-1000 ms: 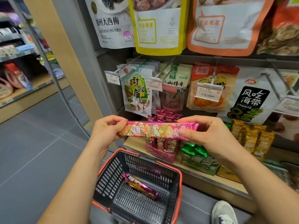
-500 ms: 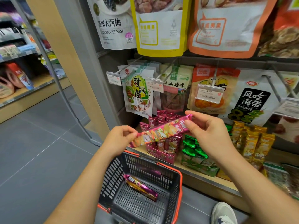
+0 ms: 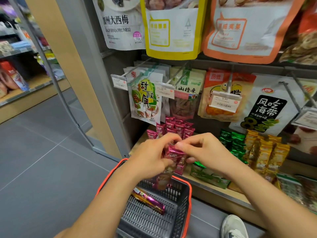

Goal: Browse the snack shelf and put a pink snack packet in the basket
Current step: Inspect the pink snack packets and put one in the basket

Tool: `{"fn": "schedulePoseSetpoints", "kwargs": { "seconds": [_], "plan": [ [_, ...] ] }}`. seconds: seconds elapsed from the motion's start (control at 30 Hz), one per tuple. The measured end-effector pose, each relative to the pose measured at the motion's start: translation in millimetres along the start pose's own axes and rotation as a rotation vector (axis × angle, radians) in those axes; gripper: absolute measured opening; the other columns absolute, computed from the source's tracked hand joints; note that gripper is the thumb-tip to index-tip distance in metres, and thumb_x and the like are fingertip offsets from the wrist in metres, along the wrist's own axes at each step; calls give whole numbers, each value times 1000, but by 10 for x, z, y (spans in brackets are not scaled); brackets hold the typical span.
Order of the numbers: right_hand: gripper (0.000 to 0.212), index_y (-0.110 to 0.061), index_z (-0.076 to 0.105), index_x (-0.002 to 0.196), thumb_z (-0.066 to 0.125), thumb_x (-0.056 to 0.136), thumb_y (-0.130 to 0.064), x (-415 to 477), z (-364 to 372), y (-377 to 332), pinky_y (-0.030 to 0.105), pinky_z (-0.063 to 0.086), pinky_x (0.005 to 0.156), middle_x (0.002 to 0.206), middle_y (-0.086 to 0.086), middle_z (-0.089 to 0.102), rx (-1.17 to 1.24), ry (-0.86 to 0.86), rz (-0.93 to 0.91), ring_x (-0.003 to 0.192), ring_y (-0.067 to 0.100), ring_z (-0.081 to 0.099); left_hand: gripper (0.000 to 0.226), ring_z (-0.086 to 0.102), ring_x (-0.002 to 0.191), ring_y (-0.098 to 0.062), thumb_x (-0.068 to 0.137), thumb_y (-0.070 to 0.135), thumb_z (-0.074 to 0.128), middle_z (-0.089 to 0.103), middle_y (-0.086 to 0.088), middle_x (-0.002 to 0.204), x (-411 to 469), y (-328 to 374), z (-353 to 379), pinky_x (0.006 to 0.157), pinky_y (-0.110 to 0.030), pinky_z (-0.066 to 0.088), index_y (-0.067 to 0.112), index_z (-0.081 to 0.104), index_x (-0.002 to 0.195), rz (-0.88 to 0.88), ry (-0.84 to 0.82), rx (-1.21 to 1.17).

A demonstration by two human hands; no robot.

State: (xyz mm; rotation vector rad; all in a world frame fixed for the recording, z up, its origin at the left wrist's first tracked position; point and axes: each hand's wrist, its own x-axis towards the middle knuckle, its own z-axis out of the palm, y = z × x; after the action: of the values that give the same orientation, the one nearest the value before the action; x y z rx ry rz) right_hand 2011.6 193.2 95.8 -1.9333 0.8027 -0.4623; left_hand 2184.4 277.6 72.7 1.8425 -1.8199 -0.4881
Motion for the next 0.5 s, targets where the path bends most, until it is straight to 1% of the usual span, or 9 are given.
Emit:
{"fn": "schedulePoseSetpoints", "kwargs": {
  "seconds": [0.03,0.07,0.13,0.2,0.23,0.3,0.37,0.43,0.5],
  "plan": [
    [18,-29,78,93,64,88,-41,22,-30,-1,34,59,80,86,-4,74,-59,-91,41,83,8,68,57,54,60,2,78,29,75,57,19,72,-5,-35,-20,63,-29,49,54,45,119,-34,-30,59],
    [19,-30,76,96,62,91,-42,53,-56,10,32,57,81,88,-7,73,-193,-137,41,83,4,67,51,56,64,2,78,33,75,57,20,68,-7,-73,-40,68,-31,51,52,49,117,-85,-55,92],
    [16,-30,73,99,62,91,-38,128,-98,18,27,53,84,90,-16,70,-448,-105,2,84,-4,62,38,62,71,-4,79,37,74,62,17,68,-2,-173,-78,78,-34,54,46,56,112,-188,-85,91],
    [16,-29,73,100,62,91,-34,252,-161,19,28,52,84,94,-15,69,-555,-34,19,86,-1,62,28,67,74,-5,81,41,72,70,12,71,4,-267,-127,79,-34,54,39,59,107,-244,-60,41],
    [16,-28,73,101,61,92,-33,330,-190,14,28,52,84,96,-12,70,-593,-27,41,88,4,63,26,67,73,-5,82,44,71,72,11,73,18,-303,-161,77,-34,54,36,59,103,-248,-20,44],
    [18,-27,72,104,60,92,-31,515,-228,59,28,51,84,100,-7,71,-659,-40,82,92,11,64,28,64,69,-6,79,52,70,68,11,71,72,-336,-218,64,-29,51,32,58,95,-234,74,126],
    [25,-24,68,115,58,92,-29,704,-203,157,30,51,87,107,-2,70,-700,-26,100,99,16,64,31,57,61,-3,77,52,73,60,11,64,161,-323,-236,51,-22,39,30,53,84,-202,159,178],
    [34,-22,61,127,56,93,-26,879,-137,281,30,48,89,116,1,68,-713,26,100,108,20,61,29,55,61,-1,75,45,75,59,12,65,284,-309,-243,50,-18,32,31,49,79,-189,221,158],
    [39,-24,56,132,55,93,-23,1047,-55,416,31,47,92,125,2,64,-712,37,98,116,23,58,26,55,65,-2,75,38,75,59,13,70,395,-324,-242,54,-18,33,33,49,79,-178,243,130]
  ]
}}
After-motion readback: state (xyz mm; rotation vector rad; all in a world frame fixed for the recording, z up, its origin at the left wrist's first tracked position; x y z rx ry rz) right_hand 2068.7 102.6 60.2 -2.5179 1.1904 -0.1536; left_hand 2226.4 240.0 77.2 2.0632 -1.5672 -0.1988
